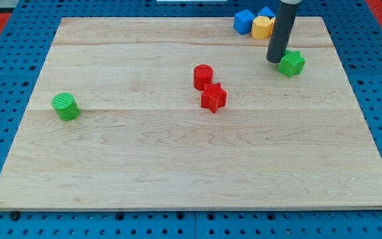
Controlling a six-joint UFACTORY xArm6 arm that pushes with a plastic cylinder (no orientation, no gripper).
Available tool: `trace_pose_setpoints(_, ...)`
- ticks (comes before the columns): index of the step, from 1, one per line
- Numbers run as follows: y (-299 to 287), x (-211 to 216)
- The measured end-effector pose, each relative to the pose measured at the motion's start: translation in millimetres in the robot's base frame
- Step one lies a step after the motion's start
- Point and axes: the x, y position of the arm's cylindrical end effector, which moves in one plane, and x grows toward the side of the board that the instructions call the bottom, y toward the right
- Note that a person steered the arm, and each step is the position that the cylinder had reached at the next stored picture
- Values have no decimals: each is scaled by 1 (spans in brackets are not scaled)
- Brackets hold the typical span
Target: Move the red circle left to the green star
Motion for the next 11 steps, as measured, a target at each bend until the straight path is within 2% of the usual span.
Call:
trace_pose_setpoints(1, 5, 19)
trace_pose_setpoints(2, -3, 9)
trace_pose_setpoints(3, -72, -31)
trace_pose_setpoints(4, -183, -18)
trace_pose_setpoints(5, -262, 46)
trace_pose_setpoints(6, -245, 70)
trace_pose_setpoints(9, -67, 29)
trace_pose_setpoints(10, -65, 29)
trace_pose_setpoints(11, -112, 30)
